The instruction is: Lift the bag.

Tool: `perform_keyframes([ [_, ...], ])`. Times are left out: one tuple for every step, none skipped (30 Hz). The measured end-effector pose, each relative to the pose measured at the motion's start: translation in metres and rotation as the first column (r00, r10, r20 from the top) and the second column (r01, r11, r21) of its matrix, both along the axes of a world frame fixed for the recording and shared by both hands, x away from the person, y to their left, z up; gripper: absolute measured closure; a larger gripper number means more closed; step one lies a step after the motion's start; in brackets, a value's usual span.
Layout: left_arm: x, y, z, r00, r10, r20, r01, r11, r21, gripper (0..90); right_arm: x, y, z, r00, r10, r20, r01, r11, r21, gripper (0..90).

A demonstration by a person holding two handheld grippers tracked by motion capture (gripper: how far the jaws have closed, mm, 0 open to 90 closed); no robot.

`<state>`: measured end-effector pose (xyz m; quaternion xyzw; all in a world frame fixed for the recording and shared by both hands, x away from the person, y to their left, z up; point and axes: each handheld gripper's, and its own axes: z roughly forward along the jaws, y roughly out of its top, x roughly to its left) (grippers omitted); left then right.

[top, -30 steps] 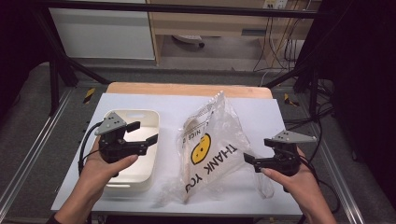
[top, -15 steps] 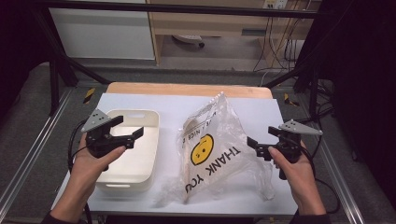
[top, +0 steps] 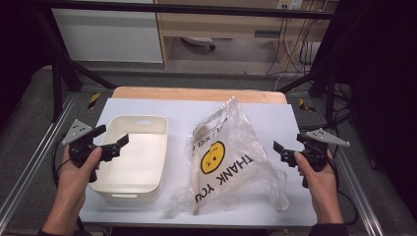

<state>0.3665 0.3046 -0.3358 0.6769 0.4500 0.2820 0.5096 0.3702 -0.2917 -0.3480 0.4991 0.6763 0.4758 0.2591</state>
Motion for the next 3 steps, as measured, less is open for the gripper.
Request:
perform_keyframes([
  [-0.0019,0.0035,-0.0027,0.9999,0.01,0.007,-0.01,0.9999,-0.007,9.3,-0.0007,-0.0019,-0.0031,1.0,-0.008,0.001,0.008,1.0,-0.004,4.4],
  [-0.0037,0.0074,-0.0055,0.9999,0.008,0.009,-0.008,0.9999,-0.01,9.2,-0.0016,-0.004,-0.0066,0.9998,-0.02,0.007,0.02,0.9998,-0.002,4.5],
  [-0.0056,0.0116,-0.0085,0.9999,0.007,0.009,-0.007,0.9998,-0.017,8.7,-0.0024,-0.0065,-0.01,0.9996,-0.028,0.01,0.028,0.9996,0.005,4.5],
])
